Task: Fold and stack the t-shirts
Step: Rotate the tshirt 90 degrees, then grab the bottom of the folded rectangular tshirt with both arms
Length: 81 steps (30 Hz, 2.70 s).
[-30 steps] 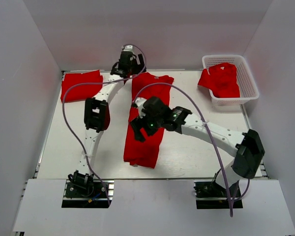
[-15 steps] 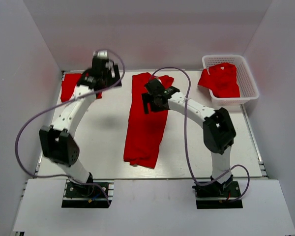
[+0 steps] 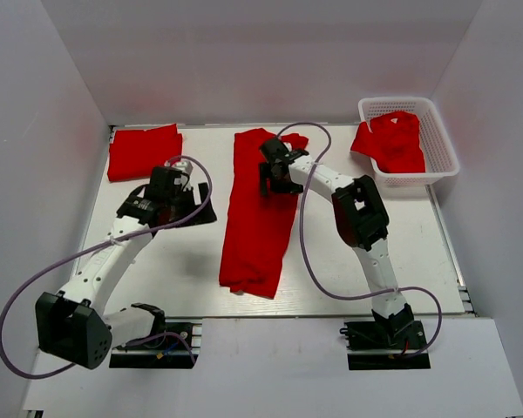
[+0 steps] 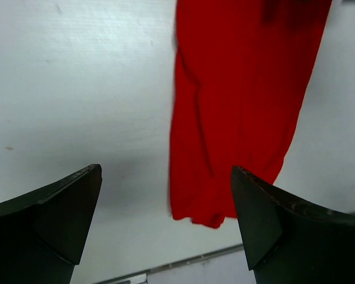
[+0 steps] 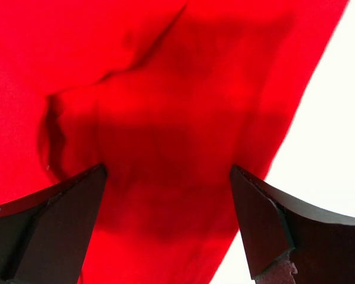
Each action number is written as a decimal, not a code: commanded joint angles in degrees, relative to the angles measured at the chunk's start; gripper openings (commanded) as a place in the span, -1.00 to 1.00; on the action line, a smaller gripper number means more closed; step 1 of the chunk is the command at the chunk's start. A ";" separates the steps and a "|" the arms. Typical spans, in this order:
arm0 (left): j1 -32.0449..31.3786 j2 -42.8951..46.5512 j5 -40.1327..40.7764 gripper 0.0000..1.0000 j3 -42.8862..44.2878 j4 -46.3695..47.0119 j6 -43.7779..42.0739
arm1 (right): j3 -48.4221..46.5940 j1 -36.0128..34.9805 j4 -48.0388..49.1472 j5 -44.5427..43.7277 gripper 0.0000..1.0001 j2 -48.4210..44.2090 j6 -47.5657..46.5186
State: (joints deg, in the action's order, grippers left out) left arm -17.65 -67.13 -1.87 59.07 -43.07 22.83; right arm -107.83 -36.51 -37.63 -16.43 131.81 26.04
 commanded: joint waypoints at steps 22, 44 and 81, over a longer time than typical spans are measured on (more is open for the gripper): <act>-4.14 -13.89 -16.59 1.00 -2.38 2.29 -5.95 | -10.22 9.00 2.38 4.74 0.81 -6.44 -9.88; -25.41 -26.73 -2.09 0.67 2.09 8.35 3.88 | 53.69 6.89 -0.16 4.03 0.81 -56.13 6.56; -30.24 -21.45 0.64 0.45 5.26 8.00 -2.95 | 57.47 0.30 -0.70 7.90 0.81 -52.27 9.90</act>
State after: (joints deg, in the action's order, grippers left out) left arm -46.41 -89.52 2.44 63.70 -39.83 24.80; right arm -48.86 -36.14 -37.87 -9.63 79.15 34.44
